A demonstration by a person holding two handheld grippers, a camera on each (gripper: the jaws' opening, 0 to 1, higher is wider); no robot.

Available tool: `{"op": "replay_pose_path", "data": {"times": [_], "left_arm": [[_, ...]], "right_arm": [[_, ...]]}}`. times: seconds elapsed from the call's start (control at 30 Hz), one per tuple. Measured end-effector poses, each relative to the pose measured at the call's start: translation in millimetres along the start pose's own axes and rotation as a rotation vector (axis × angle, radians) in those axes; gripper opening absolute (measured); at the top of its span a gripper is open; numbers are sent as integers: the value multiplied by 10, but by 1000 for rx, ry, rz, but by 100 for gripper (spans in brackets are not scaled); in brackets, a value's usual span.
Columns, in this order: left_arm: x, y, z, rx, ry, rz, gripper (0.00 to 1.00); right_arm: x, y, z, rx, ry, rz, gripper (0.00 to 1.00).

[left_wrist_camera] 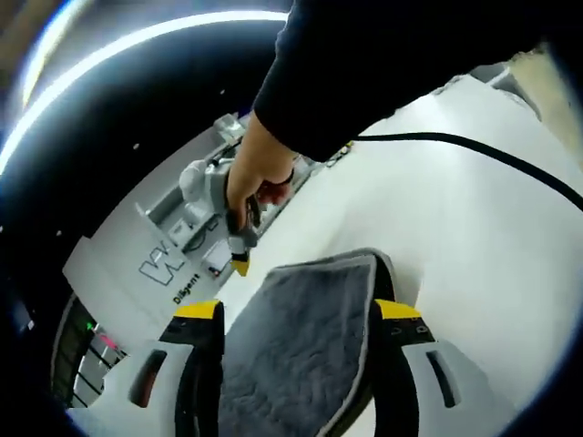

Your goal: Open the folded towel by lifting each exposed corner and separating the folded layers until the towel lies flat within the target outline without major curled edges

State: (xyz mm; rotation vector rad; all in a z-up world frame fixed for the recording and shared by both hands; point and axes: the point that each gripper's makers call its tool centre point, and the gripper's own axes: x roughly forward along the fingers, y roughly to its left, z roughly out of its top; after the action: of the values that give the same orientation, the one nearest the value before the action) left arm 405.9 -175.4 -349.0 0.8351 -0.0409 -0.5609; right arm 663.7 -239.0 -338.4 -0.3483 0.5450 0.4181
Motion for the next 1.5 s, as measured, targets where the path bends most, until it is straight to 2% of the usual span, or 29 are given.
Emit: {"op": "replay_pose_path", "data": {"times": [0.07,0.1,0.13,0.2,0.27,0.47,0.57,0.67,0.8,0.9,1.03,1.07,1.13,1.17,1.27,1.33,1.5], "left_arm": [[14,-45,4,8,-1,-11,45],[18,-72,11,13,-3,-18,39],[19,-87,18,15,-4,-23,36],[34,-147,42,32,-15,-45,31],[39,-181,48,37,-19,-58,29],[86,-285,36,58,-31,-106,27],[89,-314,40,61,-32,-127,26],[95,-335,54,55,-34,-142,24],[95,-340,80,53,-36,-149,9],[90,-340,81,56,-36,-146,2],[97,-355,78,48,-36,-148,2],[97,-356,77,43,-35,-149,2],[93,-353,81,36,-37,-149,2],[91,-348,82,33,-38,-148,1],[80,-339,84,27,-41,-147,1],[74,-335,84,26,-44,-143,1],[77,-362,92,18,-52,-152,1]], "right_arm": [[15,151,-40,106,13,98,63],[19,172,-57,141,20,118,62],[20,165,-56,155,15,118,61],[8,138,-54,167,9,117,51],[5,129,-58,189,8,123,43],[45,223,-112,205,24,166,35],[69,328,-152,240,47,214,24],[100,405,-218,278,77,243,25],[135,482,-317,315,122,279,26],[150,480,-342,334,134,292,27],[166,471,-412,401,160,310,25],[180,459,-436,406,166,303,26],[228,354,-528,414,190,230,26],[228,361,-537,411,190,241,25],[224,262,-528,433,179,205,22],[214,249,-523,446,178,210,20],[242,280,-593,433,199,208,27]]}}
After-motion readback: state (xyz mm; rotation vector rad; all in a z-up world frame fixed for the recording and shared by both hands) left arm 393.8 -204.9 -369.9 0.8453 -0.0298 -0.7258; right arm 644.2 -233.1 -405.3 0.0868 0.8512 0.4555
